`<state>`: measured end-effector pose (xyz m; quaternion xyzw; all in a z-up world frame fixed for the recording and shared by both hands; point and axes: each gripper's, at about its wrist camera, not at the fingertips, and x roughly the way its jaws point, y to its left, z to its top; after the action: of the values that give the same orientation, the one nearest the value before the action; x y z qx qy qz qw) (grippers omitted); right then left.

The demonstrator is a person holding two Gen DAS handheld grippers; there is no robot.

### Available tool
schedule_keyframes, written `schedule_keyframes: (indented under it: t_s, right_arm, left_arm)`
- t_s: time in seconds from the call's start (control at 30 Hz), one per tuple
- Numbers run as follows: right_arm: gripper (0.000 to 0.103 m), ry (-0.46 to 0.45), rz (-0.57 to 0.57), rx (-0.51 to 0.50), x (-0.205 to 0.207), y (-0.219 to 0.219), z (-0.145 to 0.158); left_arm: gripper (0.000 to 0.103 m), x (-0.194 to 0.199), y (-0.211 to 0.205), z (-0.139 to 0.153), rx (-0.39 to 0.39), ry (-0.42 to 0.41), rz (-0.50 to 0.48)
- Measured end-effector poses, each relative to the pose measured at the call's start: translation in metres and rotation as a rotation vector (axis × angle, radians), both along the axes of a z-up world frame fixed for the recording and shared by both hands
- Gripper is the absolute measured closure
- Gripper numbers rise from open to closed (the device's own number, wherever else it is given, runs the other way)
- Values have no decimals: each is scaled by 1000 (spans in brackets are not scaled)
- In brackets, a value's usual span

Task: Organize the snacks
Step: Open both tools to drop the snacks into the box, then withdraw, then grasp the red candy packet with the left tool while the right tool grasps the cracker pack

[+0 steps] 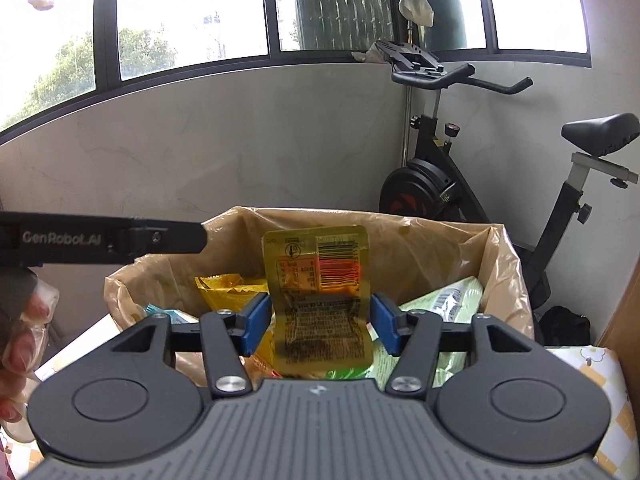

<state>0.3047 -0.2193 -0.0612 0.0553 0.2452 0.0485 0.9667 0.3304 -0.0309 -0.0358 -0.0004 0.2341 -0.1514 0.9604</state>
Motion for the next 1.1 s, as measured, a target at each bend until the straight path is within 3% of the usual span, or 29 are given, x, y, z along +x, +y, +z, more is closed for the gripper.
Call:
schedule_keyframes:
  t_s: [0.63, 0.9, 1.1]
  right_arm:
    - [45, -79, -27, 36, -89, 3, 15]
    - [45, -54, -108, 73, -131, -1, -12]
    - [45, 54, -129, 83, -140, -3, -50]
  left_arm:
    - [18, -64, 56, 4, 5, 5, 13]
    - [18, -83, 75, -29, -6, 63, 12]
    - [18, -83, 79, -63, -14, 144, 24]
